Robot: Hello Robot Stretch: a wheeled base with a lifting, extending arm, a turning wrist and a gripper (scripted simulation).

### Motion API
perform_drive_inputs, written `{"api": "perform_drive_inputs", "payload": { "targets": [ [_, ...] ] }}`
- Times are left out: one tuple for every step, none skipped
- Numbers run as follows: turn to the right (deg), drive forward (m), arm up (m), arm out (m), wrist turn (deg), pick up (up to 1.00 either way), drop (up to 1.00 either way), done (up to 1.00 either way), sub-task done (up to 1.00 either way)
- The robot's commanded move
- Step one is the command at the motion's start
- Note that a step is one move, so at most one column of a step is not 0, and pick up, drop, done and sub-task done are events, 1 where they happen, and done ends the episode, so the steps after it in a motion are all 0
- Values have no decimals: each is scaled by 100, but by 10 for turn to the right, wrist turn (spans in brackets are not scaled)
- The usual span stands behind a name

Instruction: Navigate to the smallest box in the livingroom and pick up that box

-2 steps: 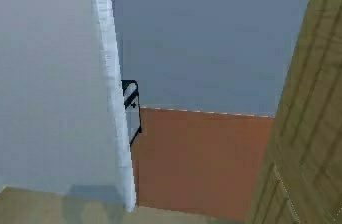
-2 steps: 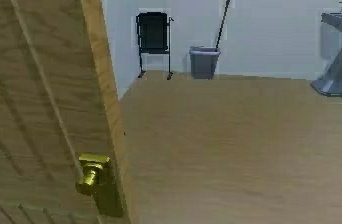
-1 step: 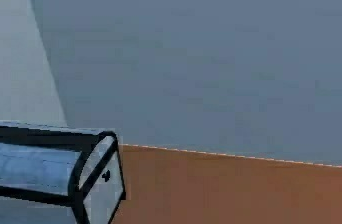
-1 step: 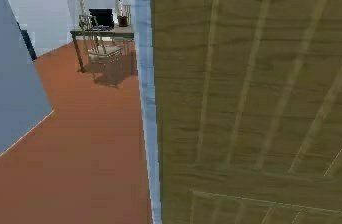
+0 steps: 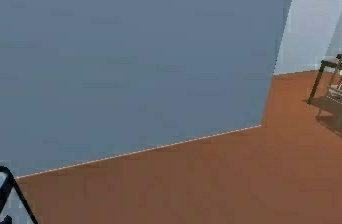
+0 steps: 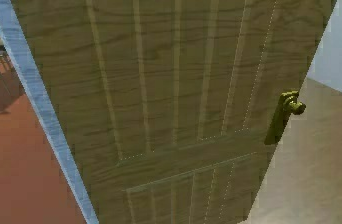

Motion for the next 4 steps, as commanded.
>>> {"api": "perform_drive_inputs", "payload": {
  "targets": [
    [0, 10, 0, 0, 0, 0, 0, 0, 0],
    [270, 0, 0, 0, 0, 0, 0, 0, 0],
    [0, 50, 0, 0, 0, 0, 0, 0, 0],
    [390, 0, 0, 0, 0, 0, 0, 0, 0]
  ]
}}
